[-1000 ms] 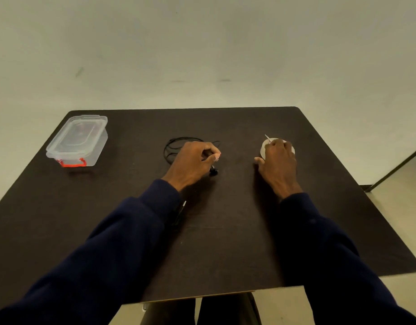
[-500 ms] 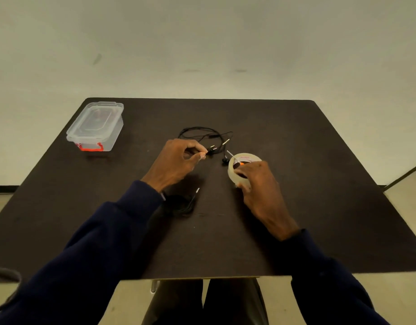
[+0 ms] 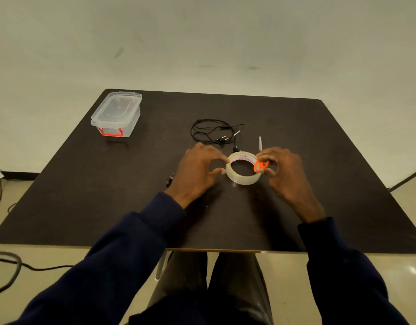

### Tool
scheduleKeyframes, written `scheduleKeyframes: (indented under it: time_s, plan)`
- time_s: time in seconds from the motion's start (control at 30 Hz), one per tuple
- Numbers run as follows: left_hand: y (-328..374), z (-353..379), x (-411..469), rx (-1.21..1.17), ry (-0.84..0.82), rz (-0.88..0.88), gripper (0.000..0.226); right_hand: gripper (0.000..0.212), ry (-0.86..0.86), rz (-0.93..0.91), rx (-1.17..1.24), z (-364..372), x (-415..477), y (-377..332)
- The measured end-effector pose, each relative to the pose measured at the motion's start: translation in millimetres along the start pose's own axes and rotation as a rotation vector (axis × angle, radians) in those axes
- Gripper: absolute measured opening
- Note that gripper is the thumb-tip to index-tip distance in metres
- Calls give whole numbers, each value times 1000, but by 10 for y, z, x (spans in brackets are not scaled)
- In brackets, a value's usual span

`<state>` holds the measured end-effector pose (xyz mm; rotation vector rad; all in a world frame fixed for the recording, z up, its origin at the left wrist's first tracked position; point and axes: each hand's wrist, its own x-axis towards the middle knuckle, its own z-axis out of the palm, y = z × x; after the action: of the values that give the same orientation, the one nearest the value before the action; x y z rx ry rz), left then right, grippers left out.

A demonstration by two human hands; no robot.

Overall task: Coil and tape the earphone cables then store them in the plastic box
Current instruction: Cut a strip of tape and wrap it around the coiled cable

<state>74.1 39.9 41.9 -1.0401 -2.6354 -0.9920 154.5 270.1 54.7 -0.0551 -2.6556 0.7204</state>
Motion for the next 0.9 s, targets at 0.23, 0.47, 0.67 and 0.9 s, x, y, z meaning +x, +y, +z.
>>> scheduleKeyframes:
  time_s: [0.23,0.47,0.67,0.9]
  plan:
    - [212,320,276,277,-286,98,37,29,91,40,100,64,-175,129]
    - [55,-36,159,-75,-69,-4,29,31,295,166,310,202,-394,325]
    - [-74,-436,56,-261,-34,-40,33,34,86,90,139,393,-425,47]
    - [-272,-710,-4,-241,-146,98,34,58,-82,-135,272,242,27,-444]
